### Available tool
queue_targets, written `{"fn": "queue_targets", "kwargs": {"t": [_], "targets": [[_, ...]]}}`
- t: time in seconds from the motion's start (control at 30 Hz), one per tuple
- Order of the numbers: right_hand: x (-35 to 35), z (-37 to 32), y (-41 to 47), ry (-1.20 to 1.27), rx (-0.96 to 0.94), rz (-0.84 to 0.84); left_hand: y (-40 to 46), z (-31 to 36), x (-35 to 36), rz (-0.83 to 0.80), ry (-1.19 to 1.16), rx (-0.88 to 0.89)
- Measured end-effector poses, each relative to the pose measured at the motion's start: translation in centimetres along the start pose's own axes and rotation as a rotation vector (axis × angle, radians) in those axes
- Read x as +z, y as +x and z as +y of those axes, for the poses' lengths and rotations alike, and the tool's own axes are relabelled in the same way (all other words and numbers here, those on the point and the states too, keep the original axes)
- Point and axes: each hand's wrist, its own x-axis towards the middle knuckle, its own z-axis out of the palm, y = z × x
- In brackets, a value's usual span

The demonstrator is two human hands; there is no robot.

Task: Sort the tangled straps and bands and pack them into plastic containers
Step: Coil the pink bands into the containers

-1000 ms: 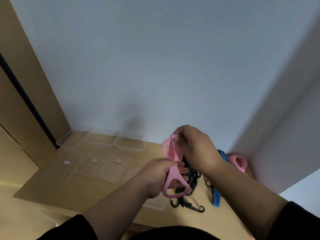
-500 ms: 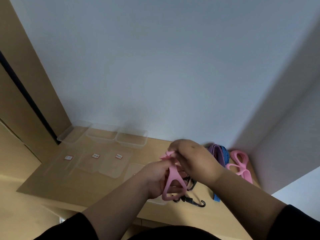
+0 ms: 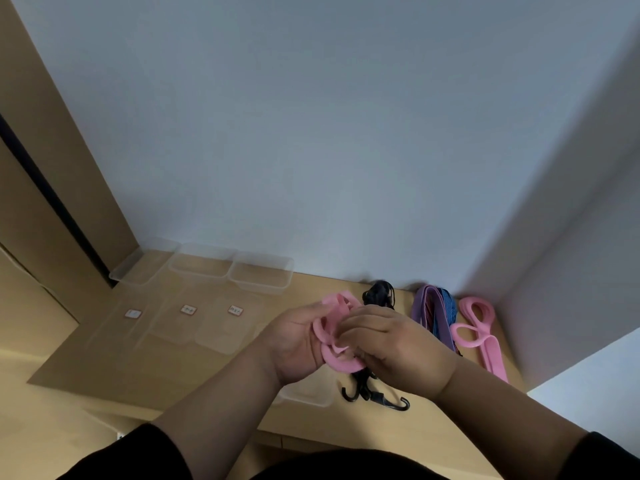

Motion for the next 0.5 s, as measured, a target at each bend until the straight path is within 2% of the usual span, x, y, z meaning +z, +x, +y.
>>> {"fn": "queue_targets", "kwargs": {"t": [0.1,0.2,0.33,0.5], "targets": [[0.2,0.0,0.0,0.004,-0.013,-0.004,0.7,-0.5,0.0,0.126,0.061,0.027],[0.0,-0.3,-0.6,0.023,0.051,-0.001,0.9,-0.3,0.1,0.205,0.008,0.038],[0.4,0.0,-1.7,-0.177,0.102,0.101,1.4,0.2,-0.3,0.296,-0.059,0.052],[1.3,0.9,-2.0,-0.241,0.076,0.172,1.0,0.4,0.7,0.235,0.057,0.095]]}}
